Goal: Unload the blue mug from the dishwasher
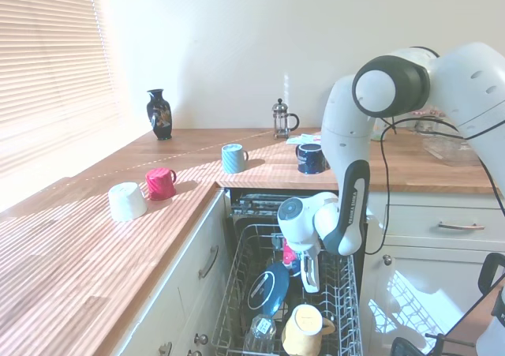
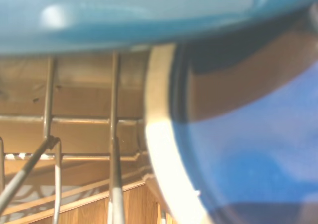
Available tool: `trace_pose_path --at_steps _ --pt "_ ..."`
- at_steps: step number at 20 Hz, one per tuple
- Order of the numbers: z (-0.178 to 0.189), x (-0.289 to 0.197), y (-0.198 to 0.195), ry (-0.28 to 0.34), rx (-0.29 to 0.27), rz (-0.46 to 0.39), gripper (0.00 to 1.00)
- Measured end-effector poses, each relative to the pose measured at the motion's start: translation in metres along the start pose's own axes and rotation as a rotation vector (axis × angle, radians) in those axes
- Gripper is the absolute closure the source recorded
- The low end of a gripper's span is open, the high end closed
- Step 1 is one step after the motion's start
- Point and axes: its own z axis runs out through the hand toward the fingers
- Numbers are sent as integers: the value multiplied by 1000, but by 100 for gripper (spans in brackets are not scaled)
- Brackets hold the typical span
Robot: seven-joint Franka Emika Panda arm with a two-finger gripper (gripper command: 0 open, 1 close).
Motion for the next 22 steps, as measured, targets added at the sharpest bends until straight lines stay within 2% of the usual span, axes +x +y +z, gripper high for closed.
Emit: trace_pose_path --at_steps 6,10,13,17,22 --pt "0 -1 -2 -5 -6 4 100" --pt "-7 5 -1 -63 22 92 100" --pt "-32 19 7 -110 70 154 100" --pt "-75 27 8 -94 95 181 100" --pt "-110 21 2 -63 107 176 100"
